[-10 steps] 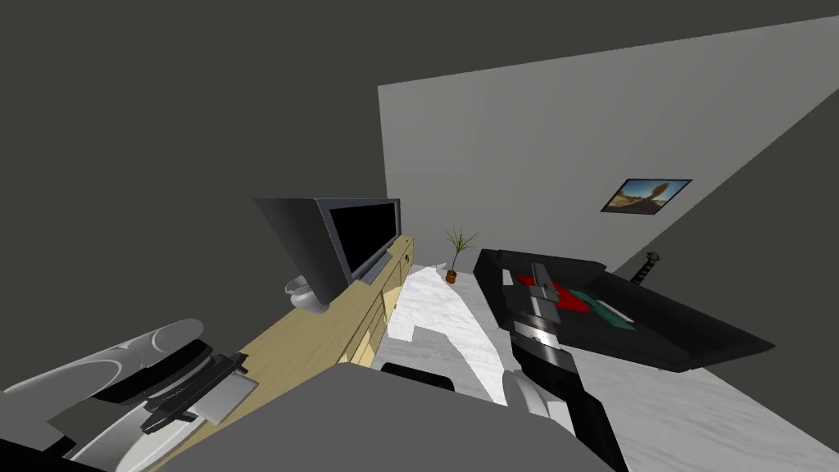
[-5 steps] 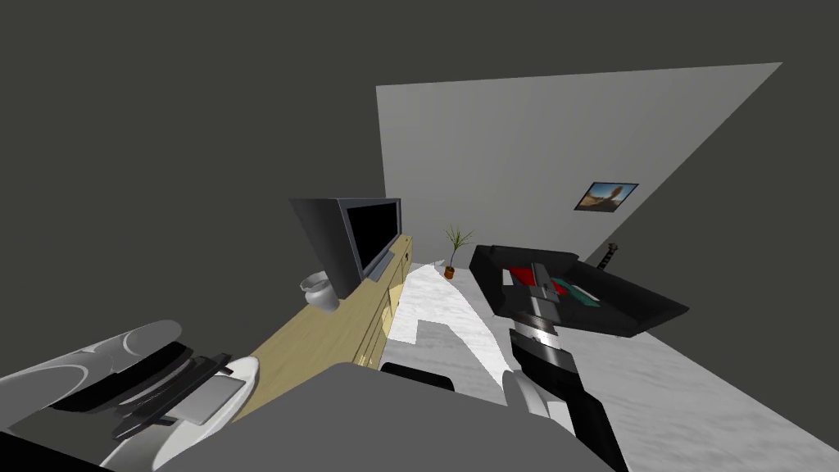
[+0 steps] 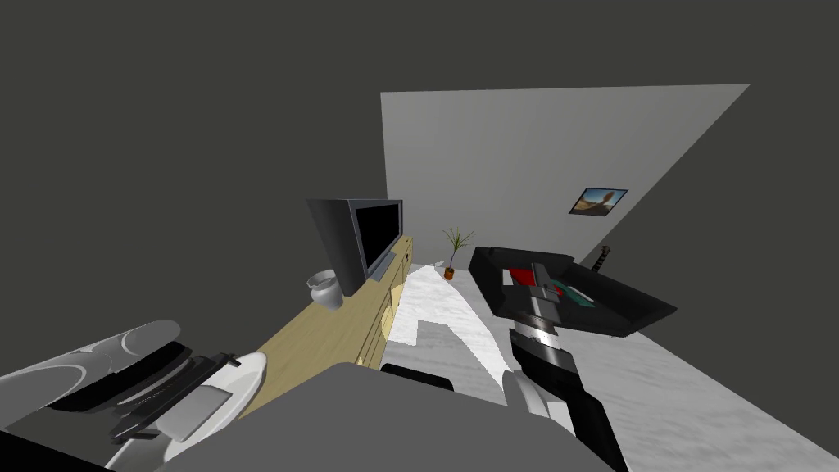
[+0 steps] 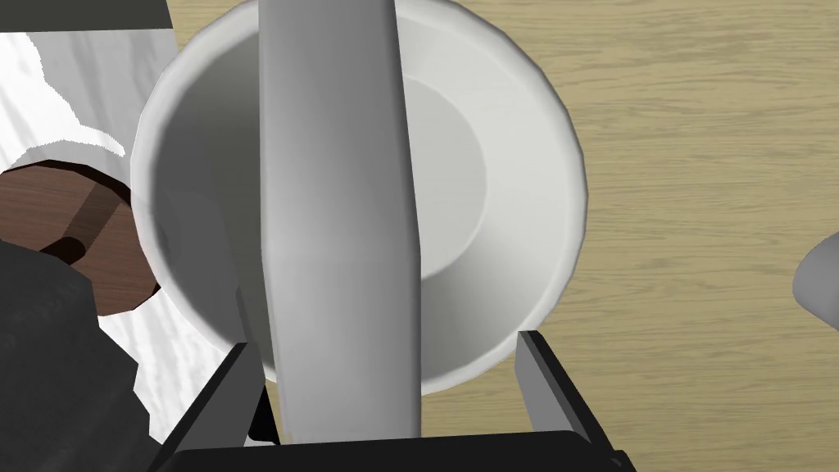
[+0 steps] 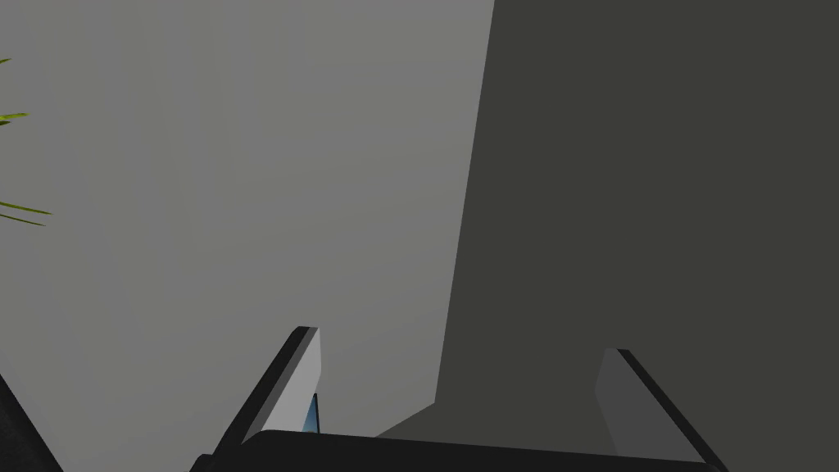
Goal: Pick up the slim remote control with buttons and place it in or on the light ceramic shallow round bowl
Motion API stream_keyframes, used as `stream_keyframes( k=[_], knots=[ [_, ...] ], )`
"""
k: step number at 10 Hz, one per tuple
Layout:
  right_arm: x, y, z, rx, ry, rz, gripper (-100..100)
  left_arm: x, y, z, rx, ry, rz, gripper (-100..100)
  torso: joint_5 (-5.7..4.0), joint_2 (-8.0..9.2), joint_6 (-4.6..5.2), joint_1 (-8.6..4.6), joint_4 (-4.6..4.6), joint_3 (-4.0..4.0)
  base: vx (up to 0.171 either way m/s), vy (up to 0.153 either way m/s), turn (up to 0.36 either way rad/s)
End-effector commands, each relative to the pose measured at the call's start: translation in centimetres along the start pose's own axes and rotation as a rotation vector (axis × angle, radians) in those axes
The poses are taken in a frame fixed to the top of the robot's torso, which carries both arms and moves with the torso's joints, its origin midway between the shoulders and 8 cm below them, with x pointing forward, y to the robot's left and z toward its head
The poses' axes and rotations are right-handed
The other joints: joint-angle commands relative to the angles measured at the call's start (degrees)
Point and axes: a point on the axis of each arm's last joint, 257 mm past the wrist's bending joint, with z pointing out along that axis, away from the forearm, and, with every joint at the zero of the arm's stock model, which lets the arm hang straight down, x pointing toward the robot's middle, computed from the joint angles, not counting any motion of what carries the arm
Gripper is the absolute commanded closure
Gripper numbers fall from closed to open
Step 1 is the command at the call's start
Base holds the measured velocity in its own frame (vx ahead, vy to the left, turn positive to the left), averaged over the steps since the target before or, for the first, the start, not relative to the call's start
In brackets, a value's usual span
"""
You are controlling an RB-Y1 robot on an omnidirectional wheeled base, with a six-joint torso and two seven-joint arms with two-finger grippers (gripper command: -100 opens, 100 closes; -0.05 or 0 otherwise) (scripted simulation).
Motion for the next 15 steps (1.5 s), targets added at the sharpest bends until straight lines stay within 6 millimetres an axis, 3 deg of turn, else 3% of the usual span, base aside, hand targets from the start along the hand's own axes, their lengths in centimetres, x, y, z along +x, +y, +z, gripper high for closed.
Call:
stream_keyframes(
  k=[1,2,3,7,9,10,15],
  knots=[
    [0.0,0.0,0.0,0.0,0.0,0.0,0,0.0,0.0,0.0,0.0,0.0,0.0,-100,0.0,0.0,0.0,0.0,0.0,0.0,0.0,0.0,0.0],
    [0.0,0.0,0.0,0.0,0.0,0.0,0,0.0,0.0,0.0,0.0,0.0,0.0,0,0.0,-0.01,0.0,-0.01,0.0,-0.01,0.0,0.0,0.0],
    [0.0,0.0,0.0,0.0,0.0,0.0,0,0.4,0.4,-1.3,0.001,-0.004,0.009,-100,0.0,-0.01,0.0,-0.01,0.0,-0.01,0.009,-0.011,0.047],
    [0.0,0.0,0.0,0.0,0.0,0.0,0,1.1,1.3,-4.5,0.003,-0.014,0.03,-100,-0.04,-0.08,0.0,-0.11,-0.02,-0.05,0.016,-0.021,0.047],
    [0.0,0.0,0.0,0.0,0.0,0.0,0,1.1,1.1,-4.4,0.003,-0.013,0.031,-100,-0.03,-0.07,0.0,-0.09,-0.02,-0.04,0.008,-0.011,0.006],
    [0.0,0.0,0.0,0.0,0.0,0.0,0,1.1,1.1,-4.4,0.003,-0.014,0.03,0,-0.01,-0.04,0.0,-0.05,-0.01,-0.03,0.0,0.0,0.0],
    [0.0,0.0,0.0,0.0,0.0,0.0,0,1.1,1.1,-4.4,0.003,-0.014,0.03,0,0.0,-0.02,0.0,-0.01,-0.01,-0.01,0.0,0.0,0.0]
  ],
)
